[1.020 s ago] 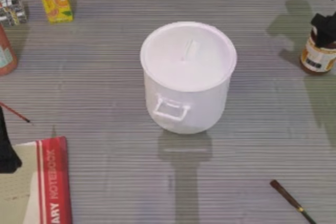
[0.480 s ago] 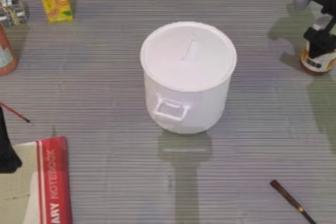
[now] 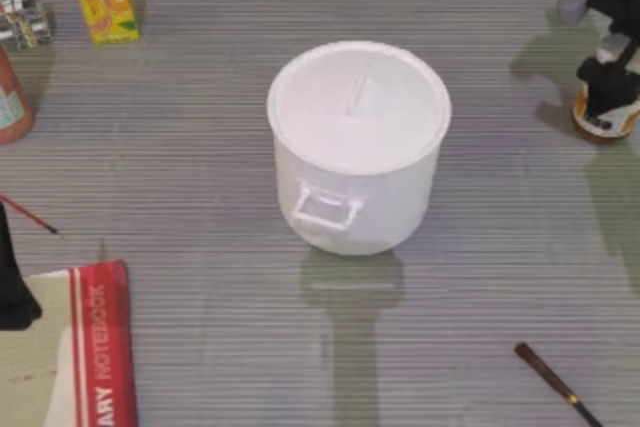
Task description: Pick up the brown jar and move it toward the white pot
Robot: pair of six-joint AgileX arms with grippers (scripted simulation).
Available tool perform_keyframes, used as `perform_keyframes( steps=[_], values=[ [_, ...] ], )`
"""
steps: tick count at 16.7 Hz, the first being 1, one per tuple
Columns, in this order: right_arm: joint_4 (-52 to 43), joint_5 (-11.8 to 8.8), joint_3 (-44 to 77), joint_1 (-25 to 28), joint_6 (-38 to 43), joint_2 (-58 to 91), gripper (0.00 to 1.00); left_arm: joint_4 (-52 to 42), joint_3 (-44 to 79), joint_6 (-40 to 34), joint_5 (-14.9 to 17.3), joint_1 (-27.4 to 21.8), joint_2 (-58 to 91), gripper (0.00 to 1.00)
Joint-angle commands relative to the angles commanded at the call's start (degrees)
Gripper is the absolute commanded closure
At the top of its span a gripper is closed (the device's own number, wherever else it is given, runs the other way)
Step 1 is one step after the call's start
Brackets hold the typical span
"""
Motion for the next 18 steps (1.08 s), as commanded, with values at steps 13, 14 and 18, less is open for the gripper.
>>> perform_keyframes(
  steps=[13, 14, 18],
  values=[
    [0.0, 0.0, 0.0, 0.0, 0.0, 0.0, 1.0, 0.0, 0.0, 0.0, 0.0, 0.0, 0.0, 0.0],
    [0.0, 0.0, 0.0, 0.0, 0.0, 0.0, 1.0, 0.0, 0.0, 0.0, 0.0, 0.0, 0.0, 0.0],
    [0.0, 0.0, 0.0, 0.0, 0.0, 0.0, 1.0, 0.0, 0.0, 0.0, 0.0, 0.0, 0.0, 0.0]
  ],
)
